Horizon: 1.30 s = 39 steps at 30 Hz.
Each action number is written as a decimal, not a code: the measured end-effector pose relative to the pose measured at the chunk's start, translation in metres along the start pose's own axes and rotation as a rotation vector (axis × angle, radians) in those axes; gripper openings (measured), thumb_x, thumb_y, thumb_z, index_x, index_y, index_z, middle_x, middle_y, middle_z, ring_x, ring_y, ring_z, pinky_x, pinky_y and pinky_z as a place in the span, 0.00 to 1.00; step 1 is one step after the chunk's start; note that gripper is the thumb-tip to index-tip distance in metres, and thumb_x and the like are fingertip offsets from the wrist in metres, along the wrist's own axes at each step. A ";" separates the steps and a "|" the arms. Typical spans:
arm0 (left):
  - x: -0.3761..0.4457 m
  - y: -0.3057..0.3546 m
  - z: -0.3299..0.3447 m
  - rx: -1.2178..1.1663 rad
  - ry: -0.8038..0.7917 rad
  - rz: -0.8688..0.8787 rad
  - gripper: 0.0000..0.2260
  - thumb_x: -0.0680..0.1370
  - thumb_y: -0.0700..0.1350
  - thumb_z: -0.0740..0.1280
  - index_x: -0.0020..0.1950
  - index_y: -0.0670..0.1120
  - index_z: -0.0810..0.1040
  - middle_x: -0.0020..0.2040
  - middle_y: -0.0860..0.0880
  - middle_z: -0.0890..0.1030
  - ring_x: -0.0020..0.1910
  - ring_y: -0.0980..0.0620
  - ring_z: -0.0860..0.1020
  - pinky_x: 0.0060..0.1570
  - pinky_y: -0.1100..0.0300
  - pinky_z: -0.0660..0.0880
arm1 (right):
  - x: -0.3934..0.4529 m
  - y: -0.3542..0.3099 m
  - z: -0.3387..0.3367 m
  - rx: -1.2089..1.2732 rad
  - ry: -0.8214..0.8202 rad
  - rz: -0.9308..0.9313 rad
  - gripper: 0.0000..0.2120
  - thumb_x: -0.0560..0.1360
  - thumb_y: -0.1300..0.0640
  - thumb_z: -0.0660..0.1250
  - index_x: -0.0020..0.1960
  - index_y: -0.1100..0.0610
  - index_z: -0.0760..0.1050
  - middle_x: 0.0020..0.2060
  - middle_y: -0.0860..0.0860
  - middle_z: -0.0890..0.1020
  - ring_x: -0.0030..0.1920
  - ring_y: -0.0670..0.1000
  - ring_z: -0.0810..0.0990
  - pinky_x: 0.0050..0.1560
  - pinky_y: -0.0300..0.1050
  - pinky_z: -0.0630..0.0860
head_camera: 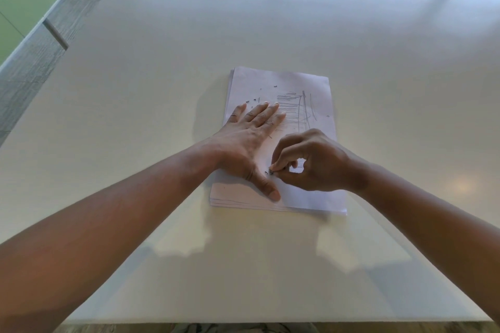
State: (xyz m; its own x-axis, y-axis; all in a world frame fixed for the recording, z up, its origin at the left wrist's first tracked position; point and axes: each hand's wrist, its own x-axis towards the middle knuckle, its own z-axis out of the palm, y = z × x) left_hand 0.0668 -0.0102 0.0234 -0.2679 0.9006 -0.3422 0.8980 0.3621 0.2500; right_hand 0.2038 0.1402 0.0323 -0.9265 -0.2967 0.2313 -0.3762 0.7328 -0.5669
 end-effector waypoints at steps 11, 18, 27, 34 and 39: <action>0.001 0.000 -0.001 0.011 0.006 -0.004 0.73 0.54 0.82 0.69 0.83 0.50 0.31 0.82 0.52 0.30 0.78 0.55 0.26 0.77 0.45 0.28 | 0.008 0.014 -0.013 -0.060 0.044 -0.007 0.01 0.72 0.64 0.75 0.41 0.60 0.85 0.38 0.51 0.84 0.34 0.45 0.77 0.41 0.32 0.73; 0.000 -0.001 -0.001 0.003 -0.002 -0.009 0.74 0.52 0.83 0.67 0.83 0.51 0.32 0.82 0.52 0.30 0.78 0.56 0.26 0.76 0.46 0.27 | -0.001 0.014 -0.020 -0.015 -0.053 -0.017 0.03 0.69 0.66 0.77 0.41 0.60 0.85 0.37 0.51 0.84 0.33 0.41 0.75 0.40 0.30 0.71; 0.000 0.000 0.001 0.009 -0.004 -0.011 0.74 0.52 0.83 0.67 0.83 0.51 0.31 0.82 0.52 0.30 0.78 0.55 0.26 0.76 0.46 0.27 | -0.004 0.007 -0.018 0.001 -0.108 -0.020 0.04 0.67 0.67 0.75 0.39 0.60 0.85 0.36 0.50 0.83 0.32 0.41 0.74 0.39 0.31 0.71; -0.002 0.003 -0.003 0.012 -0.008 -0.020 0.73 0.55 0.81 0.70 0.83 0.50 0.32 0.82 0.51 0.30 0.78 0.55 0.26 0.77 0.46 0.27 | -0.004 0.012 -0.018 -0.018 0.001 0.027 0.05 0.67 0.68 0.77 0.39 0.60 0.84 0.36 0.51 0.83 0.32 0.40 0.75 0.39 0.30 0.71; -0.002 0.003 -0.002 0.023 -0.008 -0.022 0.73 0.55 0.81 0.70 0.82 0.50 0.31 0.82 0.52 0.30 0.78 0.55 0.25 0.76 0.46 0.27 | -0.005 0.008 -0.013 -0.002 -0.039 -0.003 0.04 0.67 0.67 0.76 0.39 0.60 0.84 0.36 0.51 0.83 0.32 0.40 0.74 0.38 0.30 0.71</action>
State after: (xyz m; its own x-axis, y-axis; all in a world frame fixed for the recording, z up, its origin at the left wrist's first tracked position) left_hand 0.0689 -0.0104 0.0269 -0.2845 0.8906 -0.3547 0.8999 0.3757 0.2215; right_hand 0.2051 0.1551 0.0373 -0.9248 -0.3226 0.2019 -0.3790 0.7328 -0.5651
